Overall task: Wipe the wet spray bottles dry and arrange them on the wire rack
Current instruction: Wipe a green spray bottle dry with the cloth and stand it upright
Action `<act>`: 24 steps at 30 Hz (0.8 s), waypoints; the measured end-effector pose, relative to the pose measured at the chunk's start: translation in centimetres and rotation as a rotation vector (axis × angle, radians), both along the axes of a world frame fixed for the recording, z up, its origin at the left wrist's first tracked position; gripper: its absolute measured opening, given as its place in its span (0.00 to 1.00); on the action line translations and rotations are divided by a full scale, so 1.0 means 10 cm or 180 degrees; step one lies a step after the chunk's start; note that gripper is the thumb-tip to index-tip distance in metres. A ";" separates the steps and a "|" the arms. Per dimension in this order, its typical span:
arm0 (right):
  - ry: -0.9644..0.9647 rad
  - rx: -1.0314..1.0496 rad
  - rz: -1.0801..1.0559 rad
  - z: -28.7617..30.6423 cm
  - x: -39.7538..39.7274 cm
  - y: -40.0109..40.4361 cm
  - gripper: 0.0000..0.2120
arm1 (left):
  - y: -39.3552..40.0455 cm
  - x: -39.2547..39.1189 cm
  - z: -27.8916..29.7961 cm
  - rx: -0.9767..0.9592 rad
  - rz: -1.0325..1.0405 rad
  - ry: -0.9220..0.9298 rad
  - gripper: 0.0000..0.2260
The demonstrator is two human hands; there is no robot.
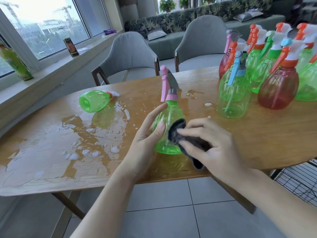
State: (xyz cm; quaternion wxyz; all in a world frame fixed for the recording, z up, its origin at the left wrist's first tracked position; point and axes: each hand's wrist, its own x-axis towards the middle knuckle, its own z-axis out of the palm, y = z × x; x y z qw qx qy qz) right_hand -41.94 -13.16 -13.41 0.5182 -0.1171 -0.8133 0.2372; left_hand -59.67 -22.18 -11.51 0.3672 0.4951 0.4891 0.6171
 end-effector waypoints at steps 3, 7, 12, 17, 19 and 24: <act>-0.0366 0.0506 0.0221 -0.11 -0.01 -0.05 0.10 | 0.02 -0.05 -0.03 -0.0073 0.0194 0.0126 0.18; -0.0436 0.1045 0.0146 -0.07 0.00 0.00 0.09 | 0.04 -0.10 -0.02 -0.0239 0.0241 0.0274 0.17; 0.0036 0.0564 -0.0279 0.04 -0.05 0.10 0.11 | -0.02 -0.10 0.00 -0.0348 -0.0198 -0.0227 0.20; 0.0292 -0.0550 -0.0193 0.05 -0.06 0.27 0.12 | -0.04 -0.21 0.01 -0.0285 -0.0357 -0.0115 0.22; 0.0262 -0.0601 -0.0068 0.01 -0.06 0.24 0.12 | -0.04 -0.20 0.01 -0.0266 -0.0364 -0.0177 0.21; -0.0020 0.0258 -0.0022 -0.02 -0.03 0.06 0.10 | 0.01 -0.14 -0.05 -0.0174 0.0080 0.0223 0.18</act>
